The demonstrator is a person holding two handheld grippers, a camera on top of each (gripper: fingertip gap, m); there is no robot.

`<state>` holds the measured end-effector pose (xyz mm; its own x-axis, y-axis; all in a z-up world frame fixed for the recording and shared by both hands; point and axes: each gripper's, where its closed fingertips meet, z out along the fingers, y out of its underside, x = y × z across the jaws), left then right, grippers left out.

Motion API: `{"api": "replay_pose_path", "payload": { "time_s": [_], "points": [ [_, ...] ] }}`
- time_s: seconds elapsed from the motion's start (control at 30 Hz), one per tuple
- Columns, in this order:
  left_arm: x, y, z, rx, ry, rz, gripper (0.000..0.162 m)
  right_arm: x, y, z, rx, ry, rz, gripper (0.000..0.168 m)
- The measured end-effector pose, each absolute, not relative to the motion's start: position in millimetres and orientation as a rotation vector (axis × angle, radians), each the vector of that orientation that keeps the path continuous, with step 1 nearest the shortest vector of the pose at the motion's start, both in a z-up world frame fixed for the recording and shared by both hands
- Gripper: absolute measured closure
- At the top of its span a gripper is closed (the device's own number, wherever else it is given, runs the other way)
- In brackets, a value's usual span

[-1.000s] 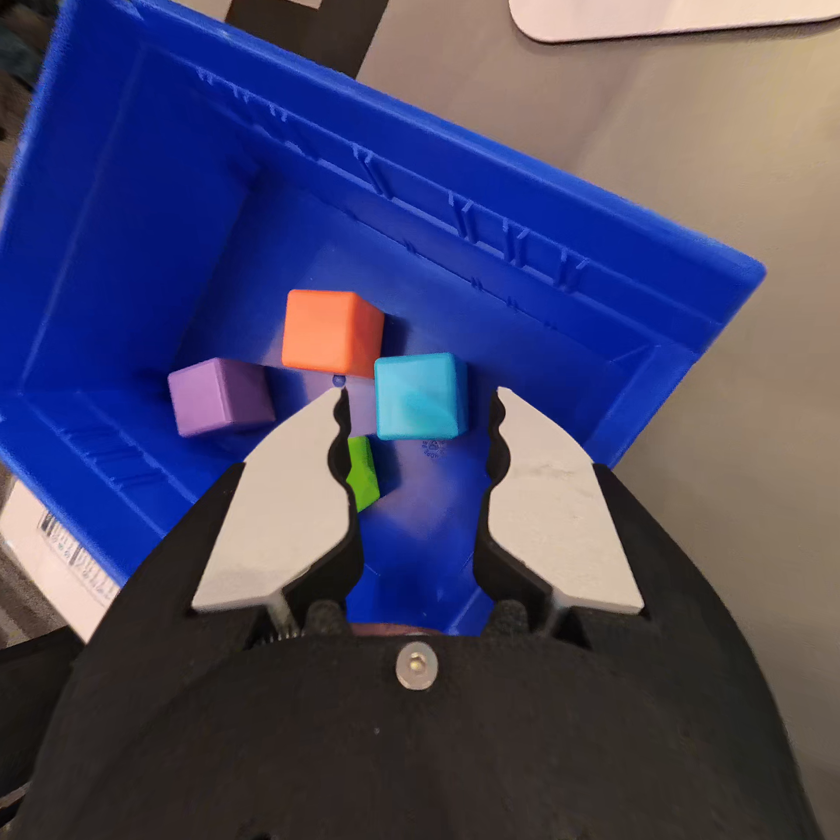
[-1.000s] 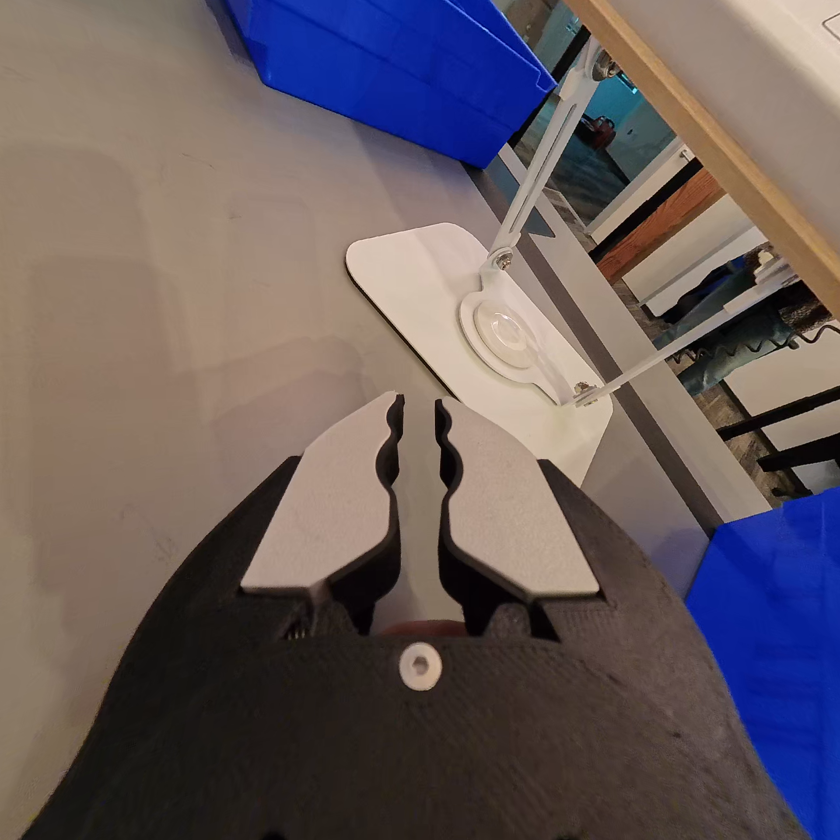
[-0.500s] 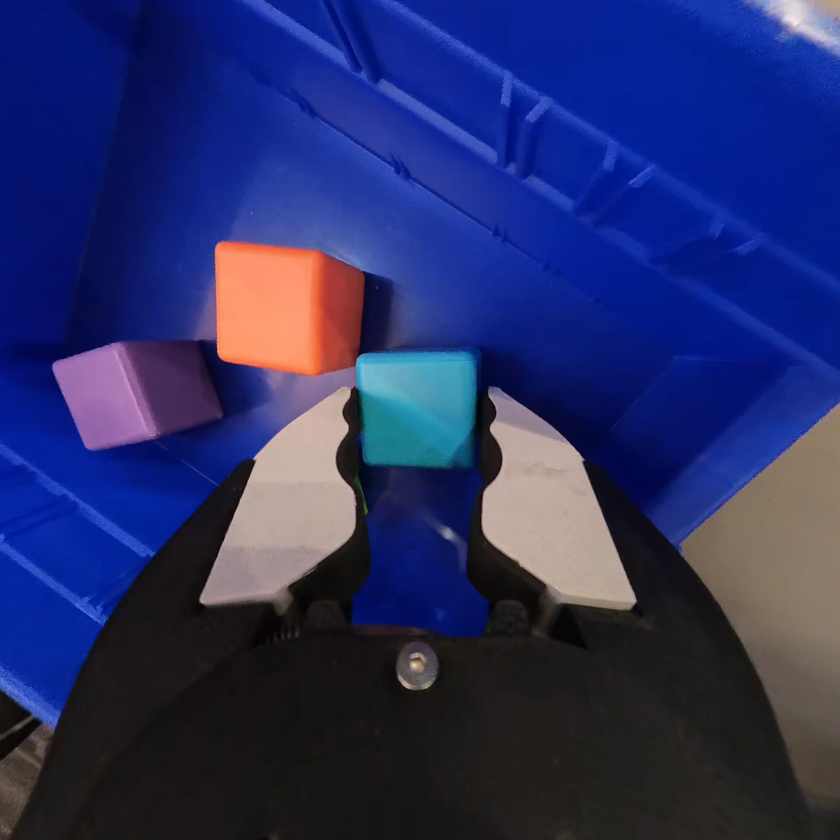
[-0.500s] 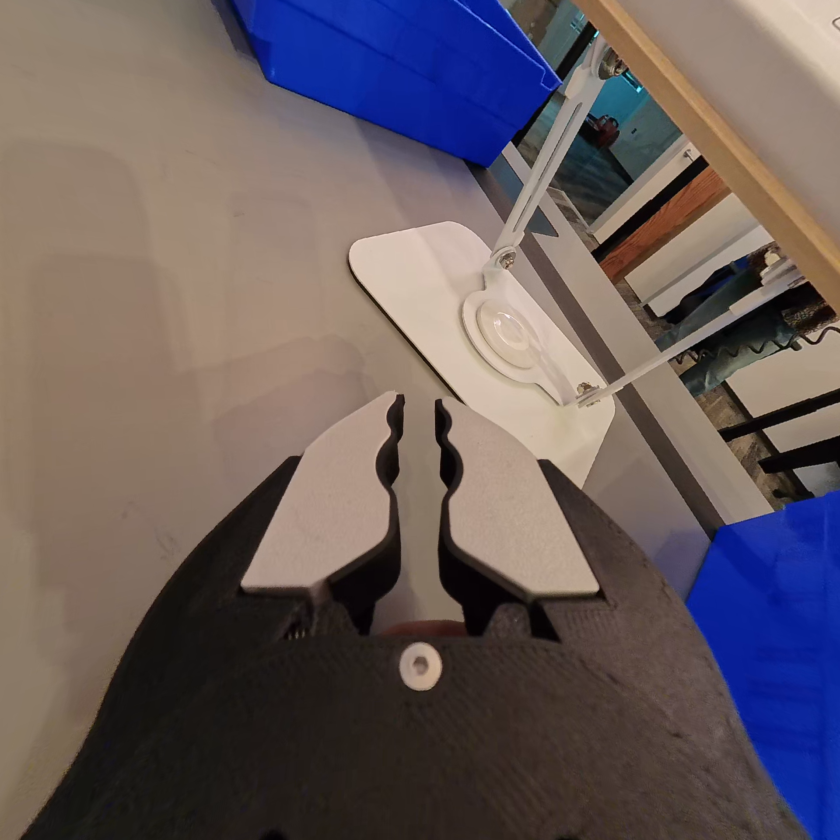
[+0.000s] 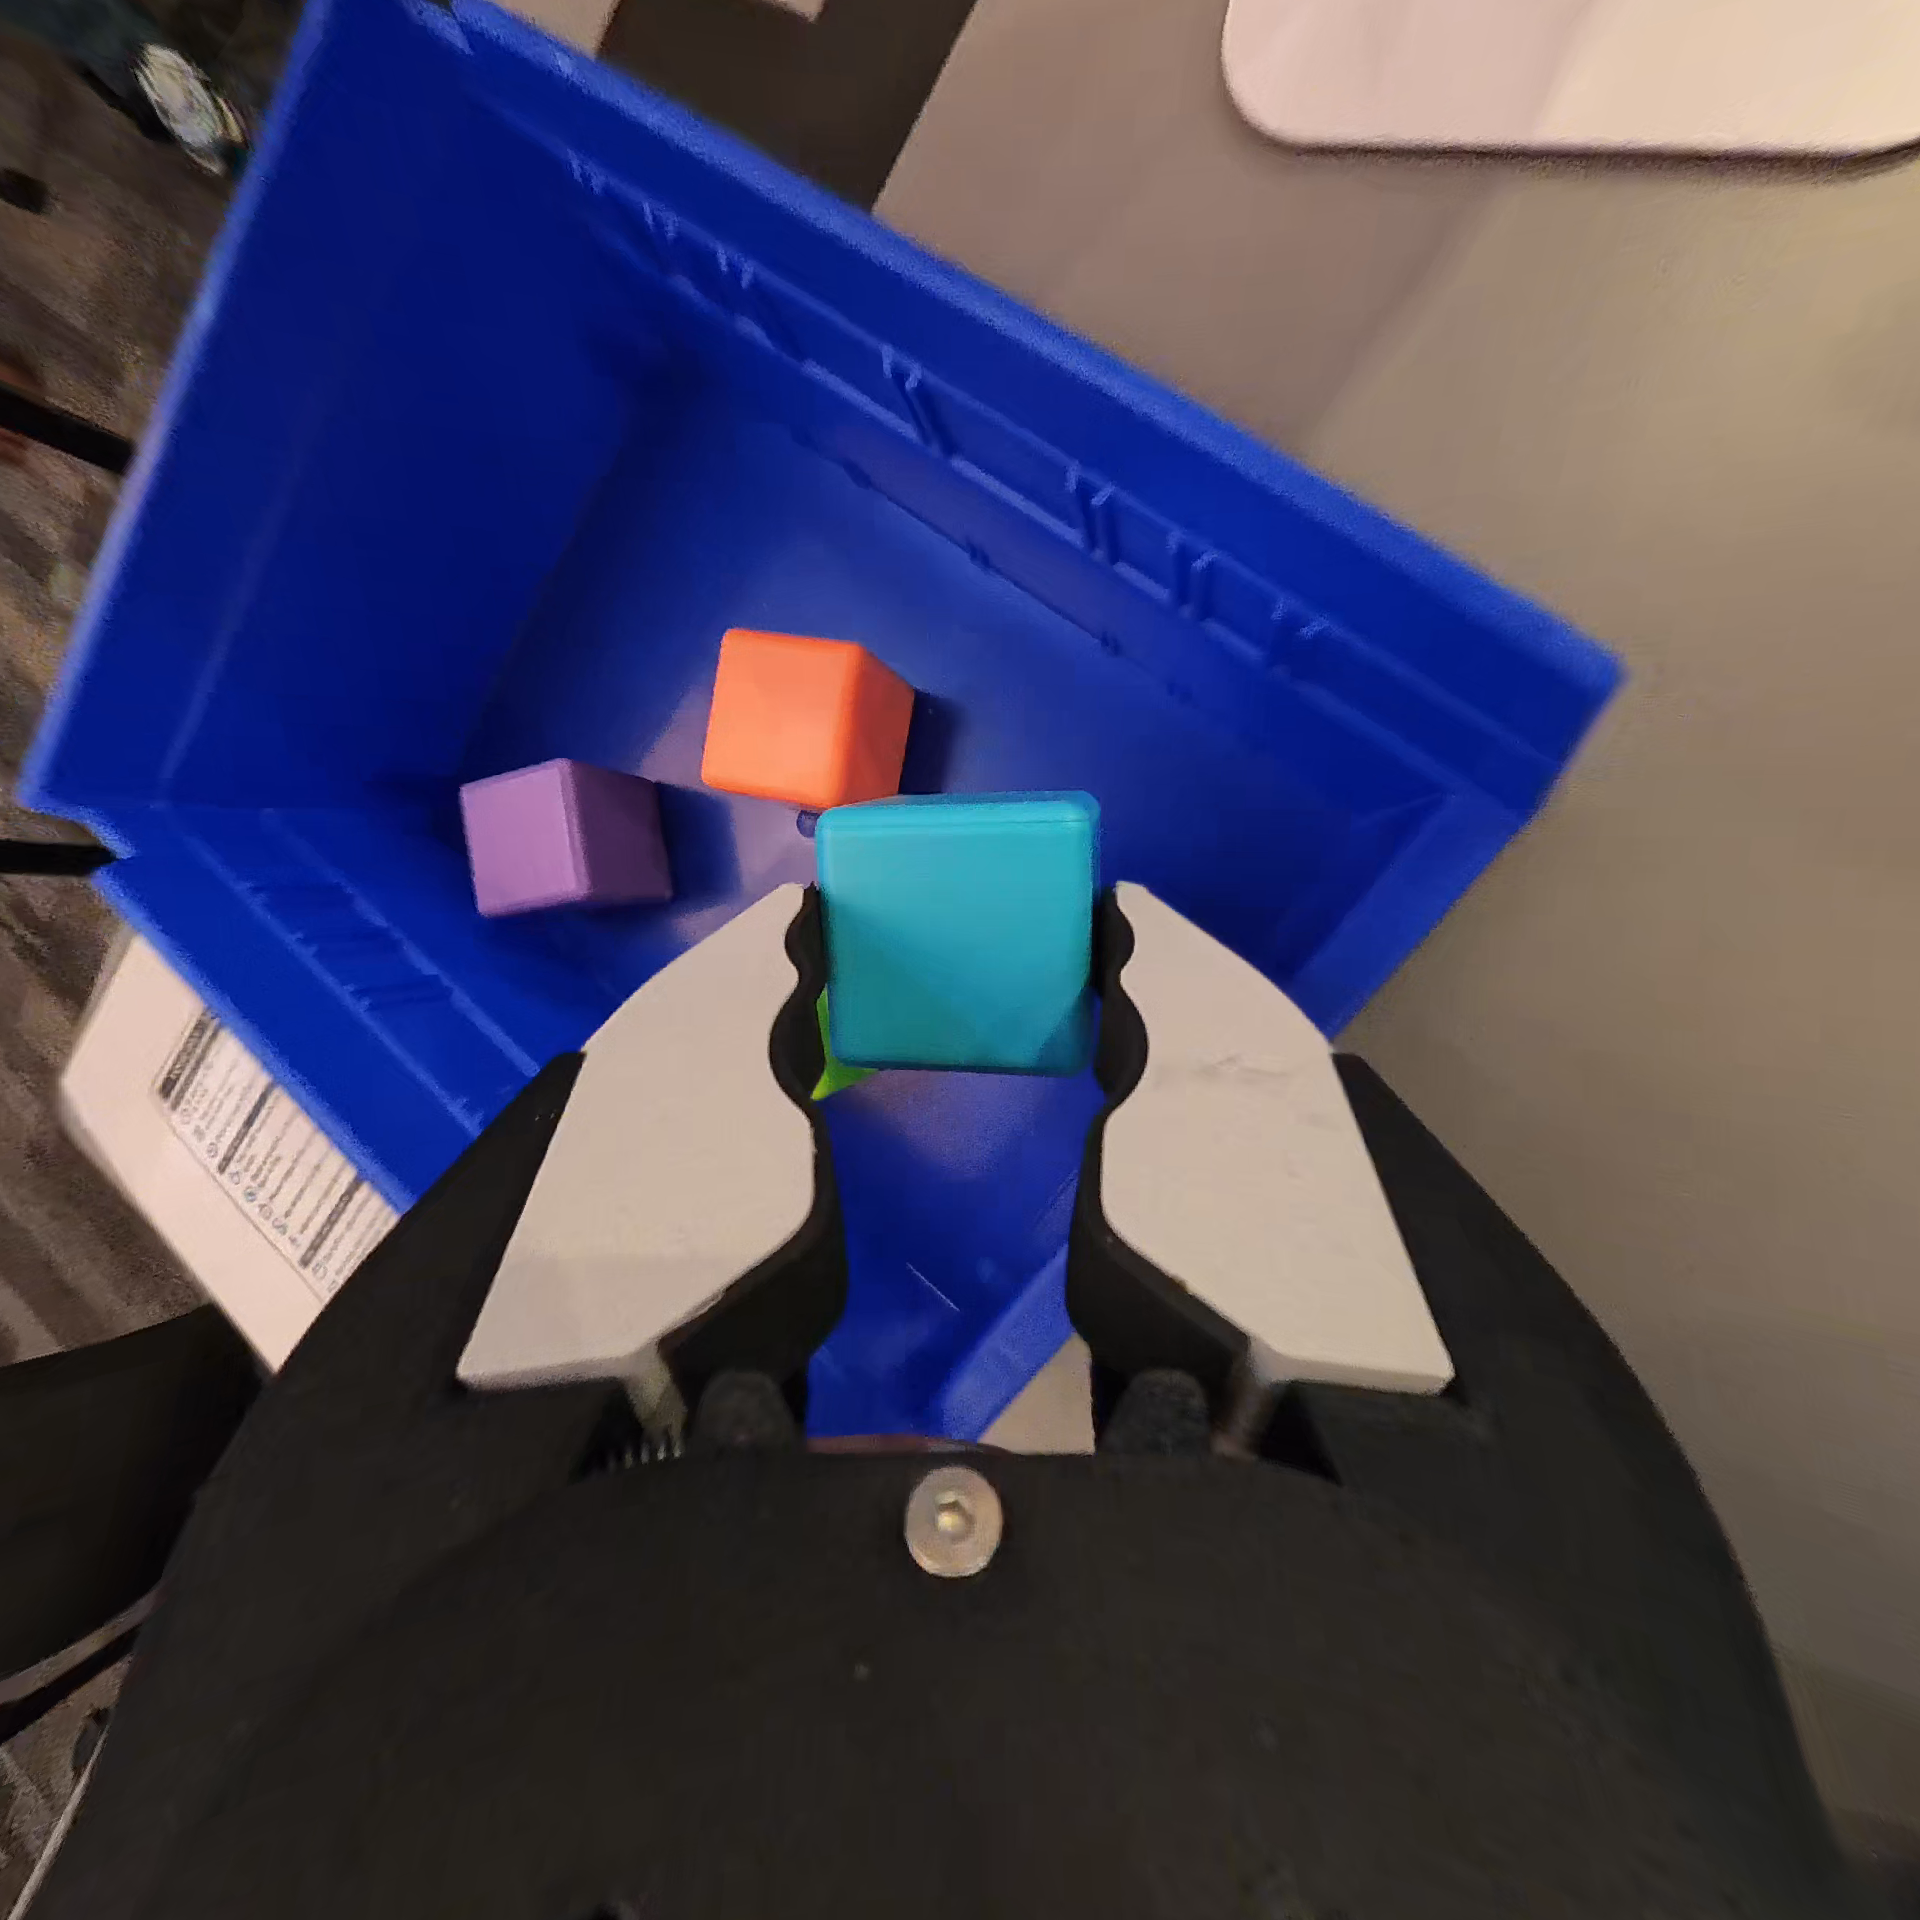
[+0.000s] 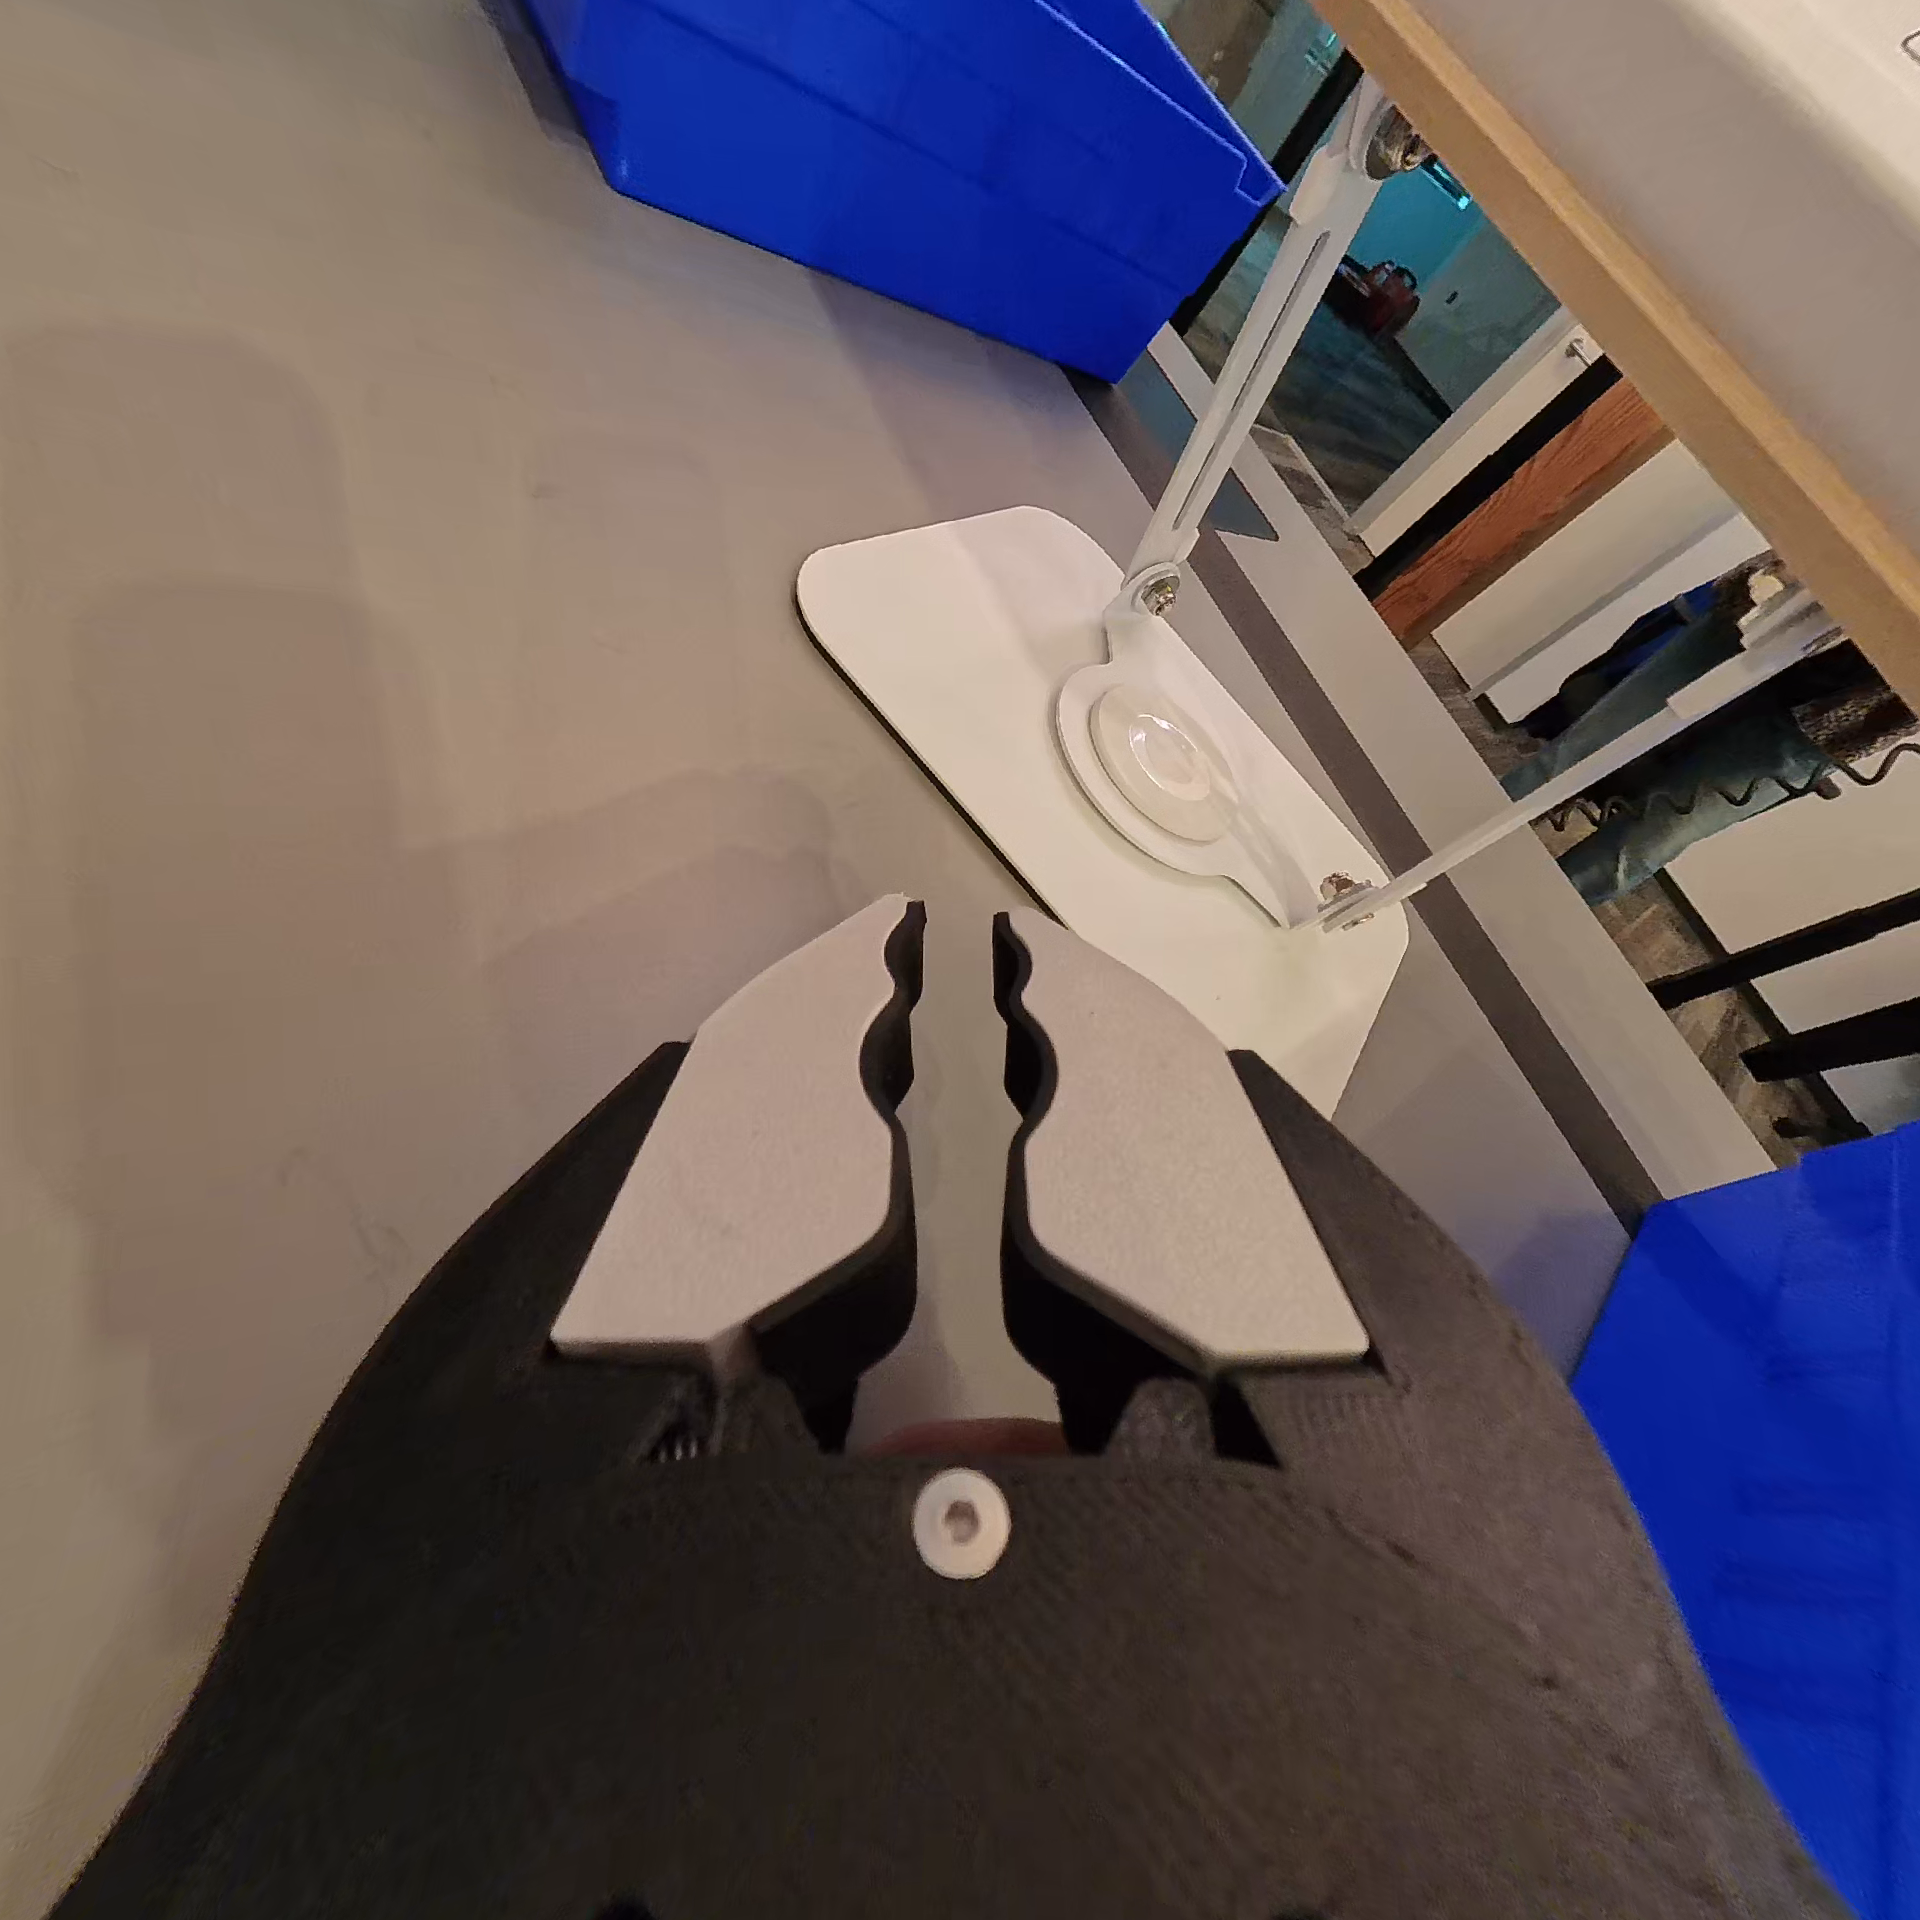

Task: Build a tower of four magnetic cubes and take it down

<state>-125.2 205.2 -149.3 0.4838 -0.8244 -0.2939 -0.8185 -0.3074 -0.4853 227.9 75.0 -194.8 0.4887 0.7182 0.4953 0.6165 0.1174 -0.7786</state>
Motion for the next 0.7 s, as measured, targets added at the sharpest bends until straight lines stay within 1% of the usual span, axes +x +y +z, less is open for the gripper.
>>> {"api": "replay_pose_path", "payload": {
  "time_s": [0.17,0.3,0.47,0.7],
  "points": [
    [-118,173,-118,-2.066,1.349,-0.048,0.113,228,75,-194,-1.562,-1.19,0.107,0.156],
    [-95,149,-106,-2.004,1.402,-0.07,0.113,229,75,-193,-1.561,-1.179,0.115,0.156],
    [-43,118,-112,-1.931,1.533,-0.125,0.113,230,76,-191,-1.56,-1.169,0.122,0.156],
    [49,79,-139,-1.802,1.768,-0.229,0.113,232,77,-189,-1.558,-1.153,0.124,0.156]
  ]
}}
